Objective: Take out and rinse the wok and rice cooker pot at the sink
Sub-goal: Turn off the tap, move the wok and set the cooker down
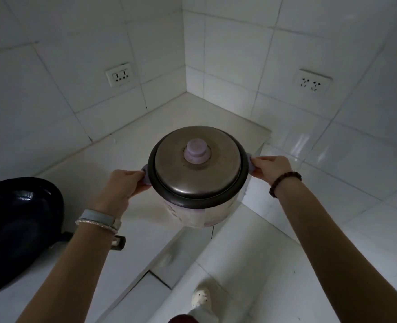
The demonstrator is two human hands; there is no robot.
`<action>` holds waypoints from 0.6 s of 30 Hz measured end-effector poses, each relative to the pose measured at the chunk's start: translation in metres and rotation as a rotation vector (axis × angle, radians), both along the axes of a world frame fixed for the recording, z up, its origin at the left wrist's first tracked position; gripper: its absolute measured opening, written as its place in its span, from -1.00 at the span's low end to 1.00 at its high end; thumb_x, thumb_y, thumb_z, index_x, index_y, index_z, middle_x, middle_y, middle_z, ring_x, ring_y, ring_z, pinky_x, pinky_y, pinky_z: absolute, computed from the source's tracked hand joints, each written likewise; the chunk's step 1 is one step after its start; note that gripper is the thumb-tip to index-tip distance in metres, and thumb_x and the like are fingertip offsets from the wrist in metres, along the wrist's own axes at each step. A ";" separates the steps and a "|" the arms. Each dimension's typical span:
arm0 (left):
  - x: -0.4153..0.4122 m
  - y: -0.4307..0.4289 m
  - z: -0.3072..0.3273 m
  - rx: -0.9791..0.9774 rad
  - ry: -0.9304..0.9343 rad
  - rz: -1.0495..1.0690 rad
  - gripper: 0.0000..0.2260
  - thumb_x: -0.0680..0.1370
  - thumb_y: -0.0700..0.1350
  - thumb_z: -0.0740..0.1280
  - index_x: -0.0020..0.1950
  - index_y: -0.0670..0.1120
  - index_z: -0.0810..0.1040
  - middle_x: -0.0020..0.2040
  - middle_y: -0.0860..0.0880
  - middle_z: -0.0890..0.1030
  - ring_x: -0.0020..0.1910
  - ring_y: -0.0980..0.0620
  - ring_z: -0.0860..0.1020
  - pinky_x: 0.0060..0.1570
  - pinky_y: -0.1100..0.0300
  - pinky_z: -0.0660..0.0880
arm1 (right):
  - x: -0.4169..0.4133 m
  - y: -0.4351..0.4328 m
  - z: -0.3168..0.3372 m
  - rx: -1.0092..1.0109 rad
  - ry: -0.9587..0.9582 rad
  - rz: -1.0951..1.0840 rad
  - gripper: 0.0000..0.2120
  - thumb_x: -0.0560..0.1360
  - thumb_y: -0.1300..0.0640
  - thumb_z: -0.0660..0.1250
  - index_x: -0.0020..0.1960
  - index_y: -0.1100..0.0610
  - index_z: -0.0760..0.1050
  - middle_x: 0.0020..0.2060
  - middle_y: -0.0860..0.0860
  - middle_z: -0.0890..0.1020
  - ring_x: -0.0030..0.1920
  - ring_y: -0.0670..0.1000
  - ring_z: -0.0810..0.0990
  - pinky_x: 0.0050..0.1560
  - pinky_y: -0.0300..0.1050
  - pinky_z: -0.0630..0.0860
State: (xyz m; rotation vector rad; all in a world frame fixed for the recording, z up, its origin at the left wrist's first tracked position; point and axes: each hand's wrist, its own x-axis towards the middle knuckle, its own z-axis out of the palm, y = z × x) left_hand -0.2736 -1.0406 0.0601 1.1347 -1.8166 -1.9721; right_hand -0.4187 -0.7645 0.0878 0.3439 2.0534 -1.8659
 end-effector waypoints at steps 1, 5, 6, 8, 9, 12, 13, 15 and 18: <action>-0.008 -0.006 0.001 0.002 -0.002 0.008 -0.74 0.59 -0.34 0.26 0.21 -0.48 0.47 0.00 -0.33 0.57 -0.41 0.04 0.63 -0.28 0.27 0.60 | -0.012 -0.008 0.001 0.010 0.002 0.007 -0.73 0.50 0.32 0.36 0.16 0.43 0.49 -0.02 0.27 0.60 -0.09 0.16 0.60 -0.06 -0.07 0.57; -0.044 -0.033 0.005 -0.013 -0.004 0.054 -0.74 0.57 -0.35 0.28 0.21 -0.47 0.49 0.01 -0.37 0.58 -0.37 0.02 0.61 -0.28 0.27 0.62 | -0.059 -0.040 0.004 0.028 0.023 0.059 -0.74 0.50 0.29 0.37 0.14 0.41 0.51 0.00 0.25 0.61 -0.05 0.16 0.61 0.00 -0.05 0.56; -0.051 -0.039 0.006 -0.018 -0.009 0.070 -0.74 0.58 -0.35 0.27 0.21 -0.47 0.49 0.05 -0.40 0.58 -0.33 -0.01 0.60 -0.19 0.21 0.62 | -0.070 -0.047 0.004 0.031 0.029 0.075 -0.75 0.50 0.29 0.37 0.13 0.40 0.51 0.00 0.25 0.61 -0.05 0.17 0.62 0.00 -0.05 0.56; -0.064 -0.048 0.008 -0.016 -0.016 0.102 -0.74 0.58 -0.35 0.27 0.22 -0.47 0.49 0.12 -0.43 0.56 -0.27 -0.04 0.58 -0.01 0.09 0.56 | -0.091 -0.062 0.004 0.032 0.031 0.099 -0.75 0.51 0.28 0.36 0.13 0.40 0.51 -0.01 0.25 0.61 -0.06 0.16 0.61 0.00 -0.05 0.56; -0.071 -0.052 0.009 -0.016 -0.017 0.117 -0.74 0.58 -0.35 0.26 0.21 -0.47 0.49 0.12 -0.43 0.56 -0.29 -0.03 0.59 -0.02 0.10 0.56 | -0.103 -0.070 0.003 0.034 0.031 0.113 -0.74 0.51 0.27 0.36 0.14 0.40 0.52 -0.01 0.25 0.61 -0.07 0.16 0.61 0.00 -0.05 0.57; -0.091 -0.065 0.007 -0.034 -0.007 0.170 -0.76 0.57 -0.36 0.26 0.19 -0.48 0.50 0.10 -0.43 0.56 -0.48 0.11 0.60 -0.33 0.30 0.60 | -0.137 -0.094 -0.001 0.028 0.031 0.168 -0.76 0.51 0.26 0.36 0.11 0.39 0.53 0.02 0.27 0.61 -0.08 0.16 0.61 -0.07 -0.06 0.59; -0.097 -0.069 0.006 -0.041 -0.012 0.189 -0.76 0.57 -0.37 0.26 0.18 -0.49 0.50 0.11 -0.46 0.55 -0.52 0.14 0.59 -0.39 0.33 0.58 | -0.149 -0.103 -0.002 0.033 0.031 0.187 -0.78 0.51 0.26 0.36 0.09 0.39 0.53 0.03 0.28 0.62 -0.06 0.17 0.62 -0.07 -0.05 0.58; -0.111 -0.075 0.006 -0.045 -0.021 0.231 -0.75 0.58 -0.37 0.26 0.20 -0.50 0.48 0.12 -0.48 0.53 -0.53 0.12 0.58 -0.43 0.35 0.56 | -0.171 -0.119 -0.005 0.055 0.035 0.225 -0.78 0.52 0.25 0.36 0.09 0.39 0.54 0.04 0.29 0.62 -0.04 0.18 0.62 -0.04 -0.05 0.56; -0.133 -0.086 0.006 -0.029 -0.033 0.302 -0.75 0.59 -0.36 0.24 0.21 -0.50 0.47 0.10 -0.46 0.54 -0.41 0.00 0.58 -0.46 0.36 0.55 | -0.204 -0.145 -0.008 0.055 0.041 0.274 -0.77 0.52 0.27 0.35 0.10 0.41 0.52 0.03 0.30 0.61 -0.05 0.18 0.60 -0.02 -0.05 0.55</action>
